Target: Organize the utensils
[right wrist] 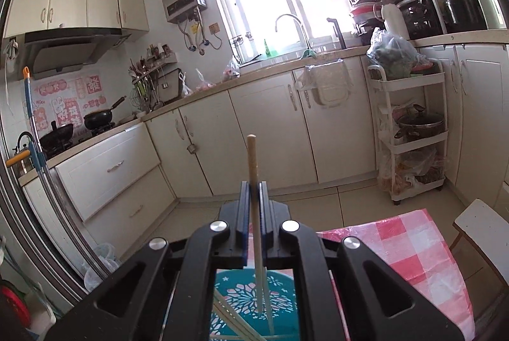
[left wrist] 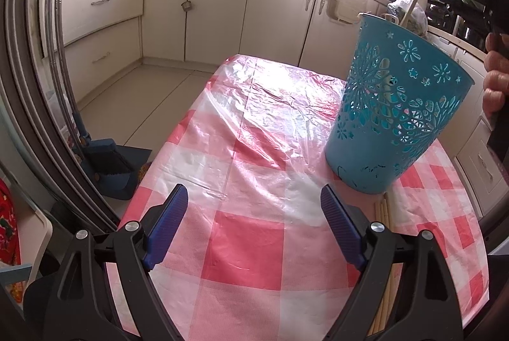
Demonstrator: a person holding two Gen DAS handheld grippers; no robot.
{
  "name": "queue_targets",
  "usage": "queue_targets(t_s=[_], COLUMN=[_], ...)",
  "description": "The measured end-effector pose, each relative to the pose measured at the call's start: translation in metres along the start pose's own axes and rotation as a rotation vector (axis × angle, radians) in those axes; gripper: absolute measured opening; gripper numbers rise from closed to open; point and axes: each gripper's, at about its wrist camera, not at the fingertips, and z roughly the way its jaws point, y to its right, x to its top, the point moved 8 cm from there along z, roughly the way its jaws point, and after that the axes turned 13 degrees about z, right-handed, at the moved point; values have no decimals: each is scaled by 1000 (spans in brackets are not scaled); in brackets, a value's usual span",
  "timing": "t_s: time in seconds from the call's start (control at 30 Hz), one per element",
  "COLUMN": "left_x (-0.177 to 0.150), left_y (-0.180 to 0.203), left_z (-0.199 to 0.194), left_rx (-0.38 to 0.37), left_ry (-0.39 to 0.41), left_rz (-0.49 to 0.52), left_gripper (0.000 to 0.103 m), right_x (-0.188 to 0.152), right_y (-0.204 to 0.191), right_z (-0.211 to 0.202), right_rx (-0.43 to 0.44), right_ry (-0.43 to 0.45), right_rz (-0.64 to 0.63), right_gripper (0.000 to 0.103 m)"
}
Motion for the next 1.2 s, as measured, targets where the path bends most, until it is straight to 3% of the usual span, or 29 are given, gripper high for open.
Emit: queue_targets(t_s=[0.23,0.53,0.7,1.0,1.2], left_x=[0,0,0,1,1], left_y=[0,3,3,3,1], left_z=[0,-2,-3,-4,-4], left_rx=[4,18,20,26,26], left_ry=[-1,9,10,11,12], left_rz=[-1,16,17,25,20], left_gripper=[82,82,82,82,83], right_x=[-16,-6,-28,-123,-159], right_y=[-5,9,18,36,46], right_z=[-6,-64,-100,-106,-93], right_rx=[11,26,5,-82,-126], right_ry=[-61,-7,-17,-217,-337], right_rz=[-58,-11,0,-22,-18], right_gripper=[7,30,40,41,40])
